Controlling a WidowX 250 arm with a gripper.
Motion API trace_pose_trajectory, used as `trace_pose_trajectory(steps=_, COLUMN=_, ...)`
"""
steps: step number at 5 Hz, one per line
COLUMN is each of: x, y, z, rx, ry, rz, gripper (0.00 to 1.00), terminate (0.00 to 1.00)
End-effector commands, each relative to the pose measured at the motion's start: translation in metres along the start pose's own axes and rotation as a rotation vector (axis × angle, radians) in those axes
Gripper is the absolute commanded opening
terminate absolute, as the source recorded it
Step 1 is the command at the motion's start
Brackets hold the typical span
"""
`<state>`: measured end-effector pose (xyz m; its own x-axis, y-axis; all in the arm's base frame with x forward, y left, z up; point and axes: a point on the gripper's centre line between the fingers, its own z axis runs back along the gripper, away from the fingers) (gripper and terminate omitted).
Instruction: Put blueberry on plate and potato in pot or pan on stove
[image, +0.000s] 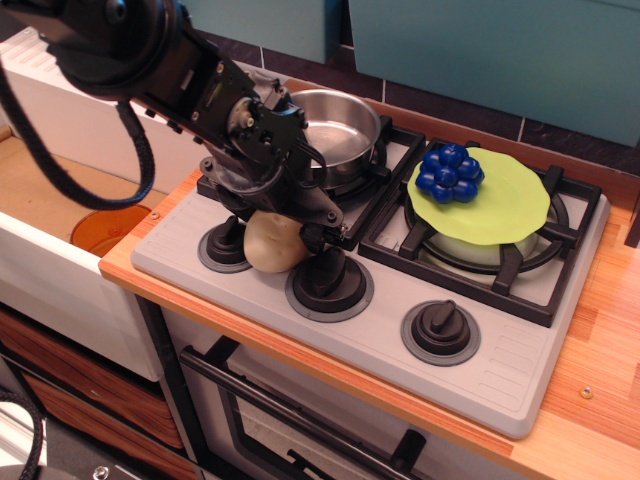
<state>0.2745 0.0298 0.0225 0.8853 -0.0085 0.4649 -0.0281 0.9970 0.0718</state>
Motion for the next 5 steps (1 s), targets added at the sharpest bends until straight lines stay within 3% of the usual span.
trace_pose_trajectory(steps=1, x=-0.001, y=-0.010, z=0.002, rx=-0.003, ry=0.026, rz=0.015, gripper=1.00, terminate=0.00)
trace_pose_trajectory(steps=2, x=-0.003, y=-0.012, z=0.010, rx=0.013, ry=0.052, rz=0.042, gripper=0.00, terminate=0.00)
trace_pose_trajectory(steps=4, x=-0.002, y=-0.017, z=0.018, rx=0.015, ry=0.070, rz=0.051, gripper=0.00, terminate=0.00)
trace_pose_trajectory(steps=5, x=0.012, y=-0.008, z=0.039, rx=0.014, ry=0.099, rz=0.022, gripper=0.00, terminate=0.00)
